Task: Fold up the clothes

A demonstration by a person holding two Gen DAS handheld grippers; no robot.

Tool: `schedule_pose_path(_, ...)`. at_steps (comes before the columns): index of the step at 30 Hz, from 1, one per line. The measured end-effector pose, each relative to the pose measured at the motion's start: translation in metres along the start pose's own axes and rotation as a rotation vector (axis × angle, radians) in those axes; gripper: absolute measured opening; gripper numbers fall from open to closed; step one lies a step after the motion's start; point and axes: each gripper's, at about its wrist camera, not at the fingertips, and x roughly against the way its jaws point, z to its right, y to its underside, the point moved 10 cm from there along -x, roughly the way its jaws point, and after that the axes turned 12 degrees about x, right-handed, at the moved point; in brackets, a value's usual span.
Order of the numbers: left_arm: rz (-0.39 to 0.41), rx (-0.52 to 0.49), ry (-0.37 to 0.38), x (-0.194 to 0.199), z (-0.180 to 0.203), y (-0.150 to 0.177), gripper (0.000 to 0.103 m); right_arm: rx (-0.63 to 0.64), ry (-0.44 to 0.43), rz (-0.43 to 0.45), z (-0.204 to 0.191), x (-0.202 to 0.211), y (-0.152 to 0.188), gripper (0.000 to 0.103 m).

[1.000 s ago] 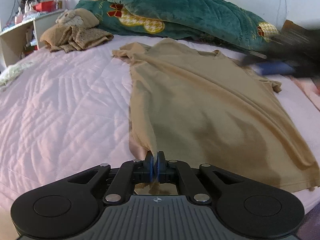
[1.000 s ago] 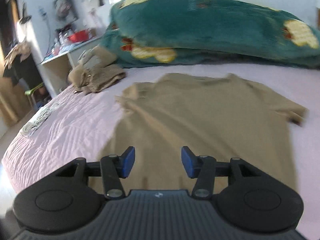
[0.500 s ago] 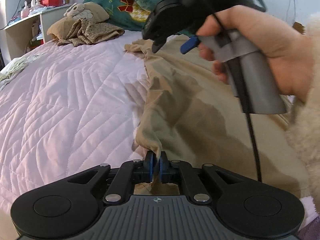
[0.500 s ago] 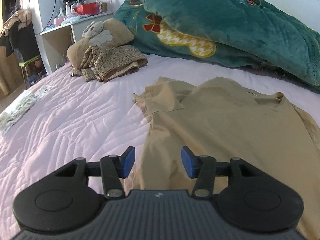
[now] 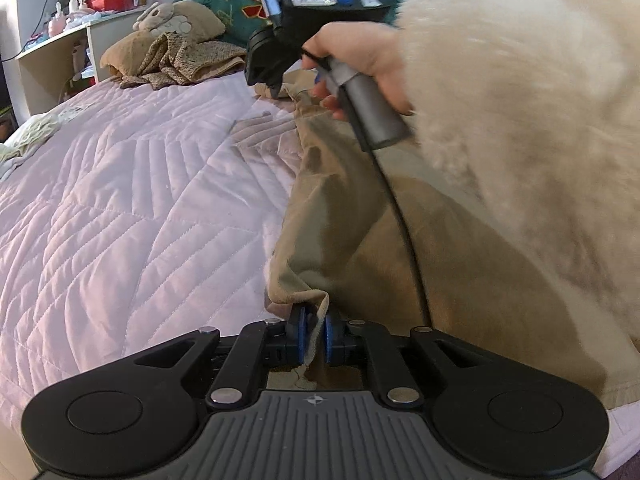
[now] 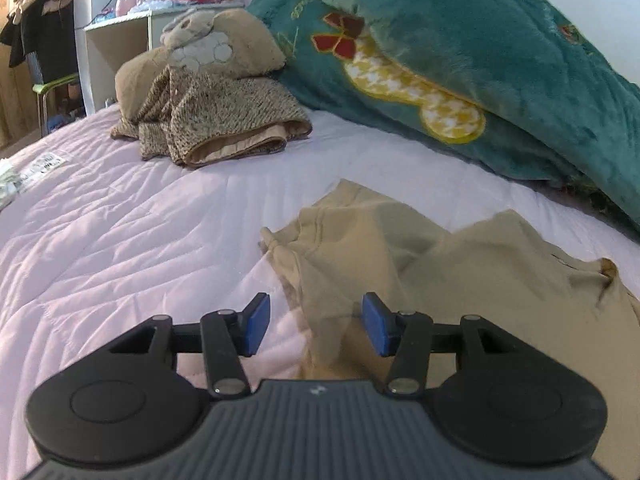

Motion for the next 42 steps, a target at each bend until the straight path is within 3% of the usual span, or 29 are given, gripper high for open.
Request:
schedule_pose_path(10, 0.014, 0.004, 0.003, 0.001, -0.001, 0.003, 0.013, 0.064, -0.006, -0.025, -0.005, -0.033, 0.001, 0.050)
schedule_pose_path(13, 0.016, 0.011, 0.007, 0.001, -0.002, 0.002, 0.013, 0.079, -0.002, -0.024, -0.003, -0.034, 0.000, 0.036)
schedule_pose_path(15, 0.016, 0.014, 0.008, 0.001, -0.002, 0.001, 0.013, 0.079, 0.001, -0.018, 0.000, -0.034, 0.000, 0.016)
schedule_pose_path(17, 0.017, 0.017, 0.008, 0.000, -0.003, 0.001, 0.011, 0.072, 0.011, -0.015, 0.005, -0.034, 0.001, 0.009)
schedule_pose_path(32, 0.031, 0.008, -0.004, 0.012, 0.007, -0.005, 0.011, -0.031, 0.110, 0.107, 0.054, 0.021, -0.013, 0.008)
schedule_pose_path(42, 0.081, -0.059, 0.080, 0.033, 0.053, -0.013, 0.011, -0.258, 0.173, 0.140, 0.148, 0.072, 0.024, 0.008)
